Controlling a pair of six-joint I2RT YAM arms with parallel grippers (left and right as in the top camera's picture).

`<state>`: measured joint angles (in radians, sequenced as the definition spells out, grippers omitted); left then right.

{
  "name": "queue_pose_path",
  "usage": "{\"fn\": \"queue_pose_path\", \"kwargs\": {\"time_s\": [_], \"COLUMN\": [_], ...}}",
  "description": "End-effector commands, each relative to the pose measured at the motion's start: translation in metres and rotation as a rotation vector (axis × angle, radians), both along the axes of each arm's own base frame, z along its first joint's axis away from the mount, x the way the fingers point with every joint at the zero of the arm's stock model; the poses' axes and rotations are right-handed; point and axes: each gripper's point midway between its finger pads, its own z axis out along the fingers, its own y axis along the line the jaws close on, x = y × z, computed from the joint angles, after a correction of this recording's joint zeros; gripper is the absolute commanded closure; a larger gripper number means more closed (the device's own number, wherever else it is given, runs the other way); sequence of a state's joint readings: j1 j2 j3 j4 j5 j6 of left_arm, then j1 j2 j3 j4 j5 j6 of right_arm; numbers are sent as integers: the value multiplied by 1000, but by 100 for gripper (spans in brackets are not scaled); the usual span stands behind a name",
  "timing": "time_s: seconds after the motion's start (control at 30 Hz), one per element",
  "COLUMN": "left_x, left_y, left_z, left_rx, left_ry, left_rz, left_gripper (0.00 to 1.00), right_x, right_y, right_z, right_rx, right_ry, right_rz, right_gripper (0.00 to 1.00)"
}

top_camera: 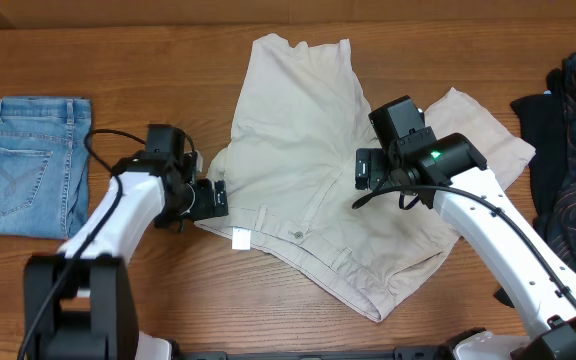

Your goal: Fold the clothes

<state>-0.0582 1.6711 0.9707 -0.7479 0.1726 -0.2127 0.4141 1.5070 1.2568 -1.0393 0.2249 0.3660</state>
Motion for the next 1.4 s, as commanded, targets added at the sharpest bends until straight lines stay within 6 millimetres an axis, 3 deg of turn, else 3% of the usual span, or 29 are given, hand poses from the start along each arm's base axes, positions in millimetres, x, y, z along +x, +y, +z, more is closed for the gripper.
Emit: {"fn": "queue_pose_path", "kwargs": {"time_s": [0.0, 0.03, 0.1, 0.13, 0.17, 0.2, 0.3, 0.47, 0.57, 0.63, 0.67, 0.7, 0.73, 0.8, 1.0, 1.13, 1.37], "left_x": [4, 4, 3, 1, 1, 0, 3, 43, 91, 140, 153, 155, 154, 145, 76, 43, -34], "left_y": [-5, -8, -11, -12, -12, -11, -8, 36, 73, 115, 133, 140, 146, 138, 72, 45, 5], "left_z": [-16, -20, -25, -29, -30, -31, -29, -2, 48, 113, 141, 151, 162, 160, 120, 101, 43], "left_rx": [-37, -54, -65, -63, -63, -61, -48, 134, 203, 244, 253, 251, 222, 162, -39, -44, -21], "left_ry": [36, 46, 63, 74, 78, 82, 70, -41, -177, -365, -430, -447, -449, -406, -61, 84, 363], "left_rz": [20, 18, 16, 12, 12, 12, 16, 81, 142, 226, 272, 301, 330, 316, 218, 169, 102], "left_gripper": [11, 20, 49, 72, 78, 96, 96, 96, 96, 96, 90, 62, 3, 0, 0, 0, 3], "right_x": [4, 4, 4, 4, 4, 4, 4, 3, 3, 4, 4, 4, 5, 6, 11, 12, 2], "right_y": [-1, -1, -1, -1, -1, -1, -1, -1, -1, -1, -1, -1, -1, 0, -4, -24, -59], "right_z": [11, 11, 11, 11, 11, 11, 11, 10, 10, 11, 11, 11, 11, 12, 13, 10, 2], "right_rx": [9, 9, 9, 9, 9, 9, 9, 7, 7, 9, 9, 9, 10, 12, 19, 41, 106], "right_ry": [-38, -37, -37, -38, -38, -38, -36, -32, -33, -37, -37, -37, -39, -45, -61, -36, 64], "right_rz": [-14, -14, -14, -14, -14, -14, -14, -14, -14, -14, -14, -15, -14, -14, -31, -115, -167], "right_gripper": [0, 0, 0, 0, 0, 0, 0, 0, 0, 0, 0, 0, 0, 0, 0, 0, 0]}}
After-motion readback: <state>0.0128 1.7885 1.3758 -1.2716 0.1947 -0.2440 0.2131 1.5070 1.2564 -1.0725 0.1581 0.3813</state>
